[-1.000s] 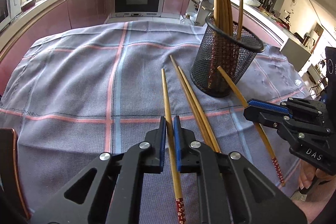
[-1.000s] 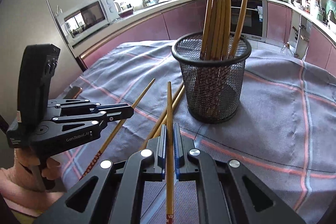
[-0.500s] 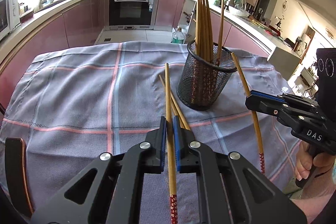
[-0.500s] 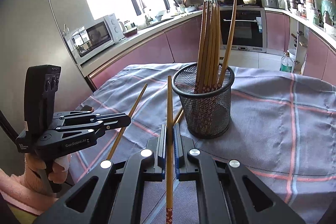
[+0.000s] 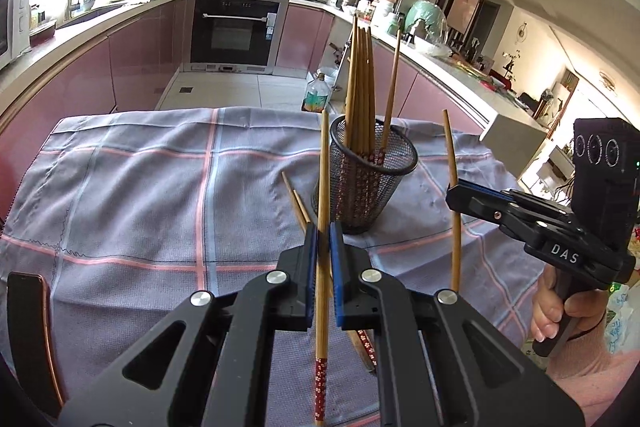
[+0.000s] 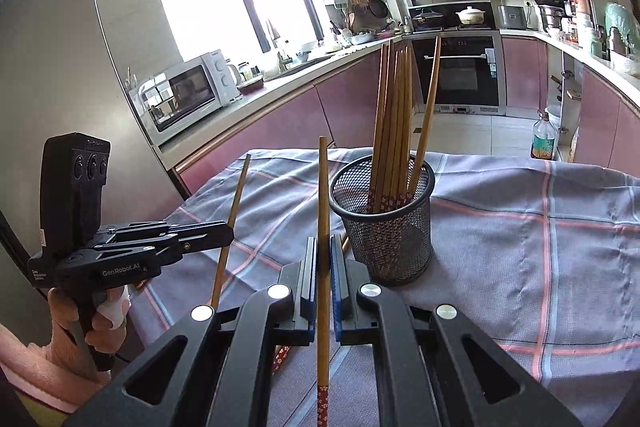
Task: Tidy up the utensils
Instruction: 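Lift both held chopsticks upright and carry them over the mesh cup, then lower both chopsticks into the mesh cup and open both grippers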
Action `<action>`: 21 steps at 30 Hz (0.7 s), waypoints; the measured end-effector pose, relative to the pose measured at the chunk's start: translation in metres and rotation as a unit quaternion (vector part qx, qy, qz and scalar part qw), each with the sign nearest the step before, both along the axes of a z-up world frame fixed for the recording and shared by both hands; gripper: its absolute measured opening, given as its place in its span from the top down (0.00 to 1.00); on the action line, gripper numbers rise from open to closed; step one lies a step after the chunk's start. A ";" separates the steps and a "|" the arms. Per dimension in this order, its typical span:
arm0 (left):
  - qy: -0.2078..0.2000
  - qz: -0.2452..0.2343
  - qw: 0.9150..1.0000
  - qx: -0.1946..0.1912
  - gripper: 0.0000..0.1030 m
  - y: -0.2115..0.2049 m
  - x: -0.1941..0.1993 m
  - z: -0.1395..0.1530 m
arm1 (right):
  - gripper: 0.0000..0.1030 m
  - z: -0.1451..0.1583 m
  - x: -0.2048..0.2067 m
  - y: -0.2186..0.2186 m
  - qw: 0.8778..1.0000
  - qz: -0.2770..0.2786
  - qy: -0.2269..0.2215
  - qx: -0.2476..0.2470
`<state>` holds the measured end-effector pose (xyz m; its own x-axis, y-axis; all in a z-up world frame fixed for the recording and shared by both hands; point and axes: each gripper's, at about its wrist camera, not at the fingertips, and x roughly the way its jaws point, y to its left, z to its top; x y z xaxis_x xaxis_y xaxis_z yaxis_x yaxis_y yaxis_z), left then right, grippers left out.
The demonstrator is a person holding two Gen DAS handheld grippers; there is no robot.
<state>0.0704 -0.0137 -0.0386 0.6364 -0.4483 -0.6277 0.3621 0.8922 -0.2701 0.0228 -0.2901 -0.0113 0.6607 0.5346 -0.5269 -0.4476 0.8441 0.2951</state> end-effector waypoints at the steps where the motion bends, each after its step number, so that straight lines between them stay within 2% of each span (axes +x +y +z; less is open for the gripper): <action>1: -0.002 -0.001 1.000 -0.002 0.93 0.001 -0.001 0.002 | 0.95 0.001 0.000 -0.001 1.000 -0.001 -0.002 0.001; 21: -0.029 0.000 0.999 -0.023 0.93 0.011 -0.011 0.023 | 0.95 0.016 -0.002 -0.006 0.999 -0.008 -0.029 0.020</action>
<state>0.0596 -0.0028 -0.0154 0.6710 -0.4762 -0.5684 0.3780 0.8791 -0.2902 0.0209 -0.2958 0.0052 0.6974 0.5441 -0.4664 -0.4522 0.8390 0.3026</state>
